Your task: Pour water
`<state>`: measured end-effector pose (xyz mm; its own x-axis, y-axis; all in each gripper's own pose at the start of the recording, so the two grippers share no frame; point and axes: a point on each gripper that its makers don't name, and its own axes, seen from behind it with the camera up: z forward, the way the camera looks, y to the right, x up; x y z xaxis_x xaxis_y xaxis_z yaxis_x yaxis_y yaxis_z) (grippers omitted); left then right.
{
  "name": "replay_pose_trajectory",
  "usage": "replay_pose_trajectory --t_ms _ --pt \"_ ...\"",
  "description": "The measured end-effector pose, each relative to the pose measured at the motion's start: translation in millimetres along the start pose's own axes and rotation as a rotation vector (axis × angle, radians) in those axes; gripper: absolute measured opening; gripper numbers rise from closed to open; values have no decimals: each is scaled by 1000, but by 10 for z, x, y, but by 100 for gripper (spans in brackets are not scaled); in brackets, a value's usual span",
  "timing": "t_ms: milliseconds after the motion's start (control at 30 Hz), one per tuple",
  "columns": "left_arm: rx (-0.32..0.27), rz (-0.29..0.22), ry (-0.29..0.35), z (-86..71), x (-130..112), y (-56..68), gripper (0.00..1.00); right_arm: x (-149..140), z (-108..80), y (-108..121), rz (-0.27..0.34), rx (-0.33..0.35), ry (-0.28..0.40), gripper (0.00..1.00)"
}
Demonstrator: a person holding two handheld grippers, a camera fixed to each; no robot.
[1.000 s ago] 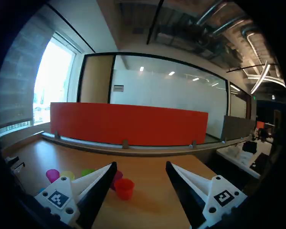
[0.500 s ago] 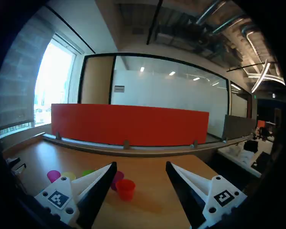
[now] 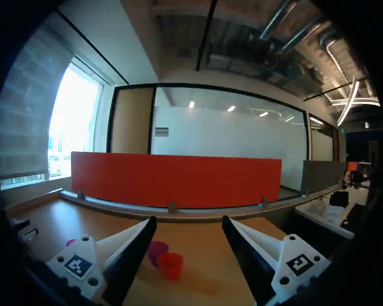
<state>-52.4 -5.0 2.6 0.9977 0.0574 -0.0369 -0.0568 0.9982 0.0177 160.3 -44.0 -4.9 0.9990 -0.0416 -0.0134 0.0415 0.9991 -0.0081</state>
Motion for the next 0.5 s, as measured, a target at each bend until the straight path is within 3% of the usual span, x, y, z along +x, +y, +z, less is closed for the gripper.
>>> replay_pose_trajectory --t_ms 200,500 --pt "0 0 0 4 5 2 91 7 -21 29 3 9 37 99" --pt "0 0 -1 2 10 2 91 -339 -5 68 5 30 51 99"
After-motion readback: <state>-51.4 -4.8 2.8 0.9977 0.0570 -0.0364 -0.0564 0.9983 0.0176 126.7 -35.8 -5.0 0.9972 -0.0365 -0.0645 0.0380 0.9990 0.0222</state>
